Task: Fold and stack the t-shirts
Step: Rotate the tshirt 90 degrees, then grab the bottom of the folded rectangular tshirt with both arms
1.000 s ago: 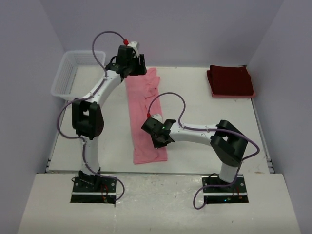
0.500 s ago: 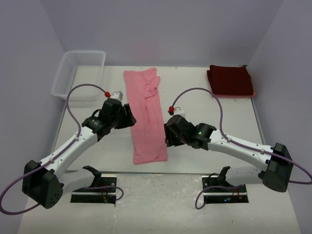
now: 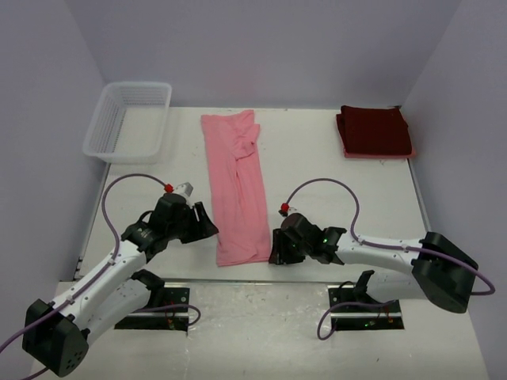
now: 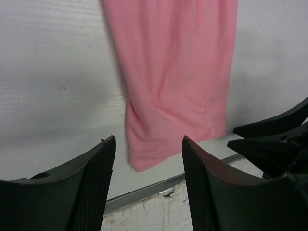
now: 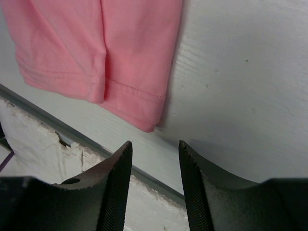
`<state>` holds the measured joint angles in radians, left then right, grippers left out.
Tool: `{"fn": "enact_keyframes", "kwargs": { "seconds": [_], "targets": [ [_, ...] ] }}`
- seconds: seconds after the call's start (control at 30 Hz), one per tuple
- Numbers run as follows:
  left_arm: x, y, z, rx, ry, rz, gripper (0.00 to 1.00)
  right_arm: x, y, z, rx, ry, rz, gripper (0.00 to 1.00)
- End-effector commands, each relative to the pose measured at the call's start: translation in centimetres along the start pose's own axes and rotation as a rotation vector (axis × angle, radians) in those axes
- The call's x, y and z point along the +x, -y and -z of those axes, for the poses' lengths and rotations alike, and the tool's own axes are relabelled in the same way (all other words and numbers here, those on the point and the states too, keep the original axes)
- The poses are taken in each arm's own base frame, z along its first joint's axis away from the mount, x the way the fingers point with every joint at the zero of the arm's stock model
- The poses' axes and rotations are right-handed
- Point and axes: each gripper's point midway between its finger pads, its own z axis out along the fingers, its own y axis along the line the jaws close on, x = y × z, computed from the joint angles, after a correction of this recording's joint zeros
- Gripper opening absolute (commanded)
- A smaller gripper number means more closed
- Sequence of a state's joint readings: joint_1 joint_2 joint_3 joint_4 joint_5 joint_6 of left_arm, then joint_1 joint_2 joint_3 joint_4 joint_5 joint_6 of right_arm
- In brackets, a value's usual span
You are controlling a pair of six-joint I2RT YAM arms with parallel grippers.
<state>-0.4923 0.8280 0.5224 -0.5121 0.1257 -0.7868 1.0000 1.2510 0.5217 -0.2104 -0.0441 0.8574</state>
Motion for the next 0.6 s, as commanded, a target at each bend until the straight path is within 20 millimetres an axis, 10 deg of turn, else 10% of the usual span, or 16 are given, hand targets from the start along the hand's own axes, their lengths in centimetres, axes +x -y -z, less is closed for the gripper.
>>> {"fn": "enact_keyframes", "kwargs": {
  "seconds": [0.0,0.57],
  "targets": [
    [1.2,0.1,-0.1,0.035,-0.029,0.014,0.59,-1.4,-1.9,-0.6,-0.077,0.051,-0.058,0.45],
    [4.0,-2.6,-0.4,-0.055,-0.086,0.031,0.57,-2.2,0.6,-2.7,0.074,0.066,-0.072,0.28]
  ]
}}
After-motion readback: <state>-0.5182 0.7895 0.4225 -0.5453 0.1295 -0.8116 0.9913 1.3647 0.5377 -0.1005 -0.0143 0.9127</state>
